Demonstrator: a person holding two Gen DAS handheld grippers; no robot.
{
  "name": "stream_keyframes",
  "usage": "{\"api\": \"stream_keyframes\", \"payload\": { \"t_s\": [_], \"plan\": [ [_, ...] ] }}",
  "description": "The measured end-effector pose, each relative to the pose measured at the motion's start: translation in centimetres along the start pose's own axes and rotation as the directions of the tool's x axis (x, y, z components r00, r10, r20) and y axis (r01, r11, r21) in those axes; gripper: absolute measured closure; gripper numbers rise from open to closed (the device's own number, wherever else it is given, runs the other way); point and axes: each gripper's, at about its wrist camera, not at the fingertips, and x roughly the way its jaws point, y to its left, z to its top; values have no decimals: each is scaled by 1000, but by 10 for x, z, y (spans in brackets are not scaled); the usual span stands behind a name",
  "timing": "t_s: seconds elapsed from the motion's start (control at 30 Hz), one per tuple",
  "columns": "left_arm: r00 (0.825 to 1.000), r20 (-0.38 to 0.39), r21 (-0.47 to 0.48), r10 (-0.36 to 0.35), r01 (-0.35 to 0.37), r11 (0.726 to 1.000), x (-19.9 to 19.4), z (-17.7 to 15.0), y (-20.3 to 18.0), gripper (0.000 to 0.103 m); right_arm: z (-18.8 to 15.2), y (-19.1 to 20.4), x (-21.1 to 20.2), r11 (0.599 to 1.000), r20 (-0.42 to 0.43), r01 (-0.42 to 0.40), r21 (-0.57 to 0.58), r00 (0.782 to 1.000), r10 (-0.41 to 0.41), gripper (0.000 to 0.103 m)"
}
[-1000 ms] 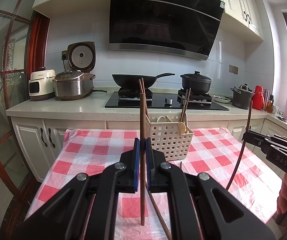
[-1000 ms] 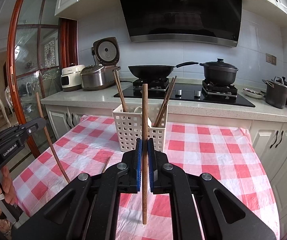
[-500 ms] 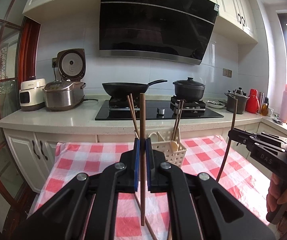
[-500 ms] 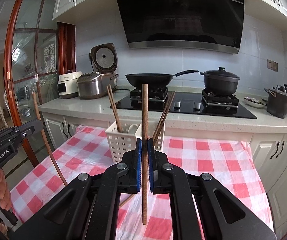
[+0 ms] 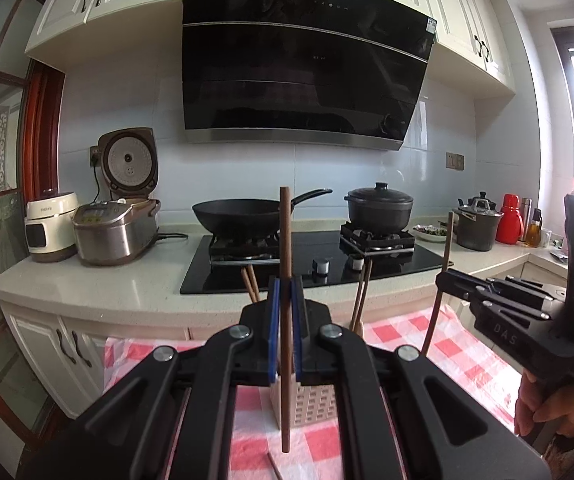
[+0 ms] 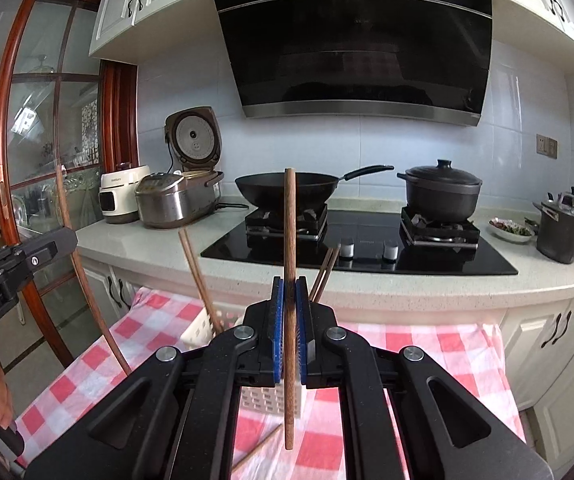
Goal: Organize utensils
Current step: 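Lower both chopsticks into the basket and open both grippers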
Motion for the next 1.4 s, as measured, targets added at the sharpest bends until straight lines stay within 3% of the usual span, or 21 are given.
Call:
{"api": "stream_keyframes", "payload": {
  "t_s": [0.3,0.5,0.67,0.9,1.13,1.23,1.27,1.37,1.4],
  "plan": [
    [999,35,-26,0,1,1000,45,53,7,97,40,-11,43,999,-7,-22,30,1000,22,97],
    [999,42,-26,3,-2,1000,69,68,10,97,50,-12,67,999,-25,-31,38,999,32,97],
    [1000,-11,-42,3,-3,999,99,49,13,97,32,-10,98,999,-107,-39,19,993,40,97],
    [989,-146,-59,-5,-4,998,141,-4,19,97,-4,-11,135,997,-234,-55,52,970,66,96],
    [978,-208,-72,18,-34,997,160,-40,30,97,-22,-12,147,994,-257,-63,88,963,83,96],
    [976,-215,-54,32,-45,998,158,-46,30,87,-25,-15,144,994,-259,-52,98,963,76,91],
    [977,-209,-46,42,-52,998,156,-46,29,77,-25,-16,142,994,-257,-50,99,964,74,88],
    [981,-183,-34,61,-69,997,143,-45,30,64,-26,-21,130,991,-236,-55,119,968,82,62],
    [982,-173,-29,74,-81,996,137,-45,31,60,-26,-23,124,991,-222,-54,119,972,80,62]
  ]
}}
